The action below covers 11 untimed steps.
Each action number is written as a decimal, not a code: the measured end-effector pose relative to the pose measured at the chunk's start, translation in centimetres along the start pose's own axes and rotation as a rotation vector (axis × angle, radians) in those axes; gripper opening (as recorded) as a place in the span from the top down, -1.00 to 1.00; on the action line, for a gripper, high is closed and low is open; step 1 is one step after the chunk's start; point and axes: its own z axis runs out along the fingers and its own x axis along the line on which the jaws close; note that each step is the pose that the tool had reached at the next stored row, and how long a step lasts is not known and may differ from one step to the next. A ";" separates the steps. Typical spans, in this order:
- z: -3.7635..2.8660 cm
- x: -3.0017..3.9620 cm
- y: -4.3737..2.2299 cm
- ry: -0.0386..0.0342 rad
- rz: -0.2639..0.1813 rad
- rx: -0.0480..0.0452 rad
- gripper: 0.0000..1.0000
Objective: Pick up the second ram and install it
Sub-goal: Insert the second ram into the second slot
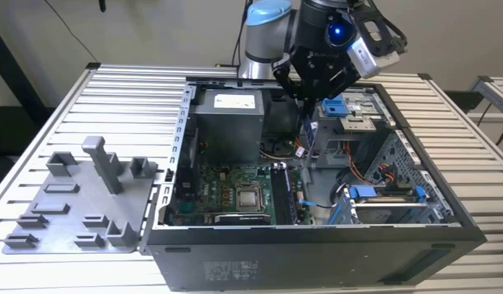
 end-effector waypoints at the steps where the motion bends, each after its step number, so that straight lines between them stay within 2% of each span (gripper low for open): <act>1: 0.09 -0.02 -0.01 0.0002 0.000 -0.0001 0.73; 11: 0.82 -0.22 -0.07 0.0029 0.000 0.0003 0.73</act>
